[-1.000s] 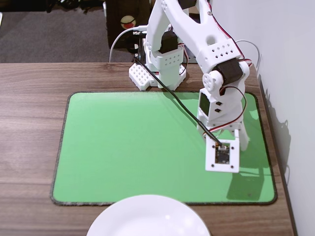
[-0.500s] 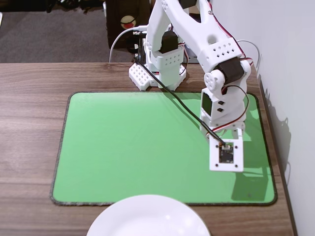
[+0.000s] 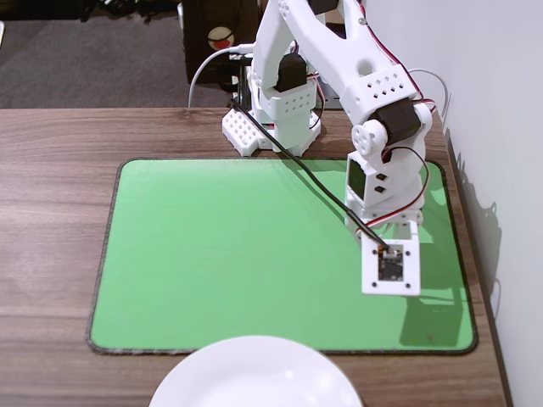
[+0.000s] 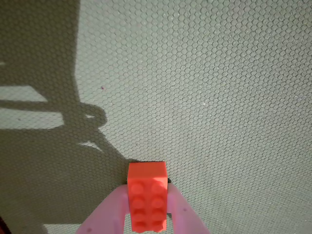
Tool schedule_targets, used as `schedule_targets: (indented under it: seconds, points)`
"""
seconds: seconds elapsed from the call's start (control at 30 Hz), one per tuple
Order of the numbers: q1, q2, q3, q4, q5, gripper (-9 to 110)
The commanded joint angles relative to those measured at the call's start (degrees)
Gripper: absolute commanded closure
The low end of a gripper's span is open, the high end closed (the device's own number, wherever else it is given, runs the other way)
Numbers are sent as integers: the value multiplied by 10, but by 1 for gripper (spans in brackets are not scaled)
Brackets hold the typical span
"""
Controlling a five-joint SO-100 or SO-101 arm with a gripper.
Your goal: Grasp a lego block and put it on the plate.
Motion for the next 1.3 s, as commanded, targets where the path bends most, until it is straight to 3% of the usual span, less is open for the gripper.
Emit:
schedule_targets:
  seconds: [0.0, 0.4, 0.8, 1.27]
  points:
    - [7, 14, 1, -5, 3, 96]
    - [33, 108, -18, 34, -8, 96]
    - [126, 250, -47, 42, -119, 96]
    - [221, 258, -107, -66, -254, 96]
